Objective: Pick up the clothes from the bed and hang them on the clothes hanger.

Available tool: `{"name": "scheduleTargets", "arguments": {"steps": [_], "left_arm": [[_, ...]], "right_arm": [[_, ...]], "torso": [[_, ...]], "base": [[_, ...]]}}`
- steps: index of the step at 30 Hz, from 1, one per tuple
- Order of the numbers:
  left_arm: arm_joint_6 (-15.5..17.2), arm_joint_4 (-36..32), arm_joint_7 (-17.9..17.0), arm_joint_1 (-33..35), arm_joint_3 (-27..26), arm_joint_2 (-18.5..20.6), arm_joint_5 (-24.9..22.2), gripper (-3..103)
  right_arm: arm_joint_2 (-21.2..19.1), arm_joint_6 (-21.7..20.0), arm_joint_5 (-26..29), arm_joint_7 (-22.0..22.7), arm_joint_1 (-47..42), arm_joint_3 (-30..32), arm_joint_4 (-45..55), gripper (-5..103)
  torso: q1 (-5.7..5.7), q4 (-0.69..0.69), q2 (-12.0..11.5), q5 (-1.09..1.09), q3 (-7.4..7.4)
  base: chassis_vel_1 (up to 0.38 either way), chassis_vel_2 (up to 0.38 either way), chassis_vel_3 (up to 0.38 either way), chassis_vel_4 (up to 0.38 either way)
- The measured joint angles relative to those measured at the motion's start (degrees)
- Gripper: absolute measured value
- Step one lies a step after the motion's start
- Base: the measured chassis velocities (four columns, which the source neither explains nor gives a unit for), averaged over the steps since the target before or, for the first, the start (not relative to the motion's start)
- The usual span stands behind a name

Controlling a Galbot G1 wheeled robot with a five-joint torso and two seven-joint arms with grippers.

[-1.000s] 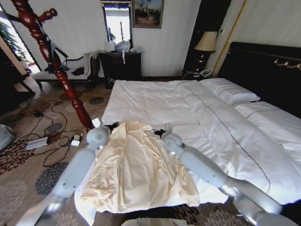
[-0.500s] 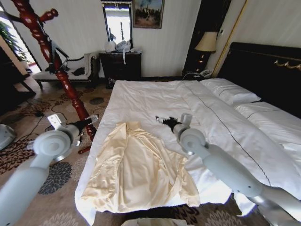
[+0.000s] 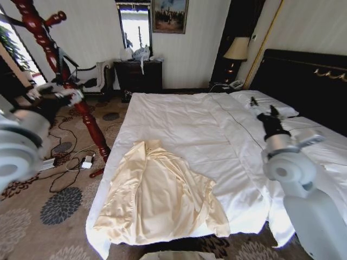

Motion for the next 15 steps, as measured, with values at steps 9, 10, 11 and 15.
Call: {"name": "scheduleTargets", "arguments": {"steps": [9, 10, 11, 15], "left_arm": [[-0.5, 18.2, 11.7, -7.4, 3.9, 9.4, 0.5, 100], [-1.3, 20.8, 14.6, -7.0, 4.3, 10.9, 0.5, 100], [-1.9, 23.5, 17.1, -6.5, 4.5, 12.1, 0.5, 100], [-3.4, 28.1, 21.9, -5.5, 4.6, 14.3, 0.4, 100]], "right_arm": [[-0.1, -2.0, 1.3, -0.7, -2.1, 3.4, 1.4, 100], [-0.3, -2.1, 1.7, -0.7, -1.1, 2.7, 0.9, 100], [-0.6, -2.2, 2.1, -0.7, 0.1, 1.9, 0.4, 100], [-1.3, -2.4, 2.7, -0.5, 2.4, 0.0, -0.9, 100]], "torso": [[0.0, -0.03, 0.0, 0.0, 0.0], [0.0, -0.01, 0.0, -0.02, 0.0], [0.01, 0.0, 0.0, -0.02, 0.0], [0.01, 0.02, 0.0, -0.02, 0.0]], "base": [[0.0, 0.0, 0.0, 0.0], [0.0, 0.0, 0.0, 0.0], [0.0, 0.0, 0.0, 0.0], [0.0, 0.0, 0.0, 0.0]]}}
